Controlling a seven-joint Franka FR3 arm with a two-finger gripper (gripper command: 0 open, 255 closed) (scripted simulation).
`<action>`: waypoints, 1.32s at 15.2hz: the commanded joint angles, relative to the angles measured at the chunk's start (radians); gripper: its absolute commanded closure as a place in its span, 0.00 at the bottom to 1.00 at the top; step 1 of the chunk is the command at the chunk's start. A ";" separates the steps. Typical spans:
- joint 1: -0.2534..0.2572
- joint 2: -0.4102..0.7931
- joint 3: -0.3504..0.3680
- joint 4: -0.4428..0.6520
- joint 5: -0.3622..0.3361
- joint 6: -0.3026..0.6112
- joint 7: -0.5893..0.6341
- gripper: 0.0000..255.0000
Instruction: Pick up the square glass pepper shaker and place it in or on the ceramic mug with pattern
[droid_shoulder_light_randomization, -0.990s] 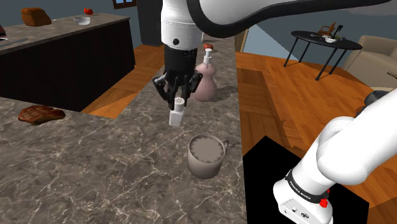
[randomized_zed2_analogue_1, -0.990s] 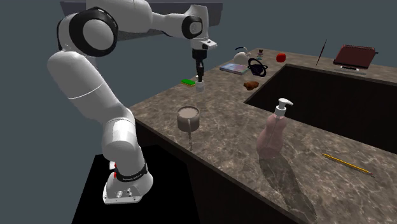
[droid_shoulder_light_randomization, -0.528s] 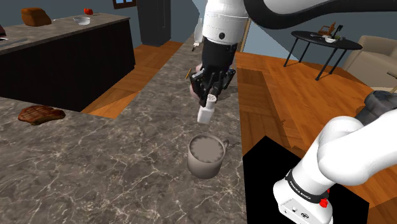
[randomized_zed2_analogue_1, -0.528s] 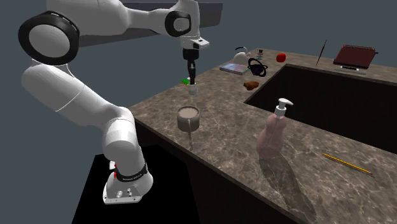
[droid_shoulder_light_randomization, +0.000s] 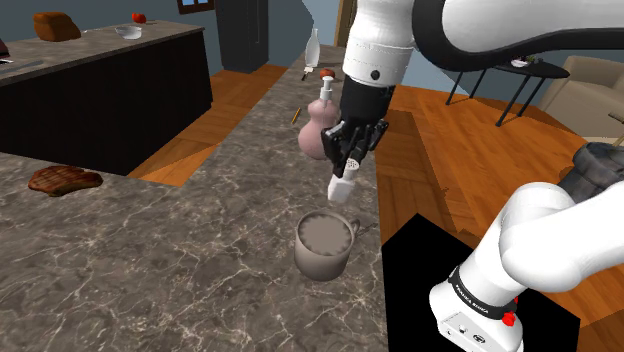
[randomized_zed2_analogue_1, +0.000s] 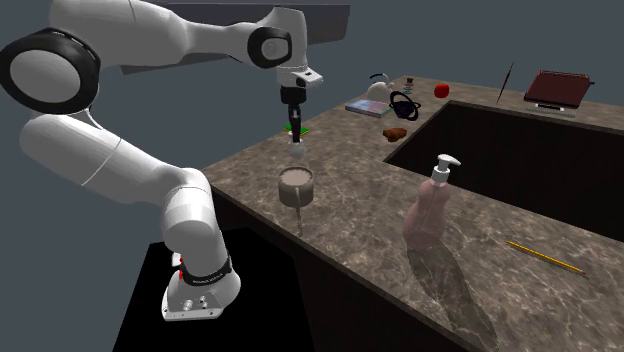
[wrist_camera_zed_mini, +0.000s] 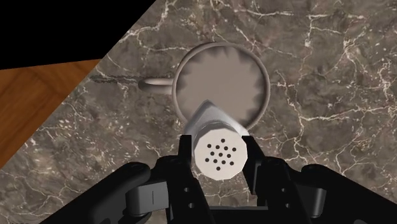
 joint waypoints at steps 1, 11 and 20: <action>0.003 -0.009 0.002 -0.033 0.005 0.024 -0.003 1.00; 0.012 0.001 0.028 -0.159 0.026 0.160 -0.009 1.00; 0.014 0.011 0.039 -0.198 0.034 0.209 -0.010 1.00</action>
